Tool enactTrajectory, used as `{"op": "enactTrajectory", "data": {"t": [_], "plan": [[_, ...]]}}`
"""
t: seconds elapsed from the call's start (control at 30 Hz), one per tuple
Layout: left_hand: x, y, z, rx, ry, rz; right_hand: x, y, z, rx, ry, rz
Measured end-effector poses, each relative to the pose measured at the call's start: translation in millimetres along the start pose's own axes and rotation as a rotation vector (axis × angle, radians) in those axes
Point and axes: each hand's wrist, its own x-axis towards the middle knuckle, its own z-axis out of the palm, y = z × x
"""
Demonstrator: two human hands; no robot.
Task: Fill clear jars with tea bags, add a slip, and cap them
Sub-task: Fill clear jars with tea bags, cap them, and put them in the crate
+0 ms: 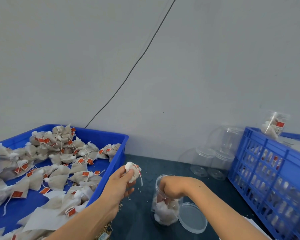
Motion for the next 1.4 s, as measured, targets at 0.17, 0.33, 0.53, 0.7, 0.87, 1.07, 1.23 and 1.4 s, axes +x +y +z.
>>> {"op": "enactTrajectory", "data": {"t": [0.17, 0.33, 0.53, 0.7, 0.87, 1.07, 1.23, 1.4], "plan": [[2.5, 13.4, -5.1, -0.030, 0.060, 0.160, -13.2, 13.7, 1.8, 0.119, 0.320, -0.110], [13.5, 38.8, -29.4, 0.078, 0.137, 0.333, -34.2, 38.2, 14.4, 0.638, 0.801, -0.227], [29.8, 46.5, -72.5, 0.715, 0.425, 0.578, -22.5, 47.1, 70.6, 1.205, 1.069, -0.198], [35.7, 41.1, -95.7, 1.245, 0.503, 0.431, 1.8, 36.4, 110.1, 1.339, 0.854, -0.232], [36.3, 26.6, -100.7, 1.628, 0.273, 0.063, 16.9, 36.8, 128.7, 1.231, 0.865, -0.297], [39.9, 23.1, -98.5, 1.554, 0.282, 0.132, 20.8, 37.3, 139.2, 1.195, 0.945, -0.332], [9.9, 43.5, -56.3, 1.285, 0.312, 0.855, 22.8, 43.6, 152.3, 1.097, 1.029, -0.318], [-33.3, 25.0, 4.3, 1.602, -0.223, 1.033, 29.5, 45.1, 154.2, 1.039, 1.115, -0.313]]}}
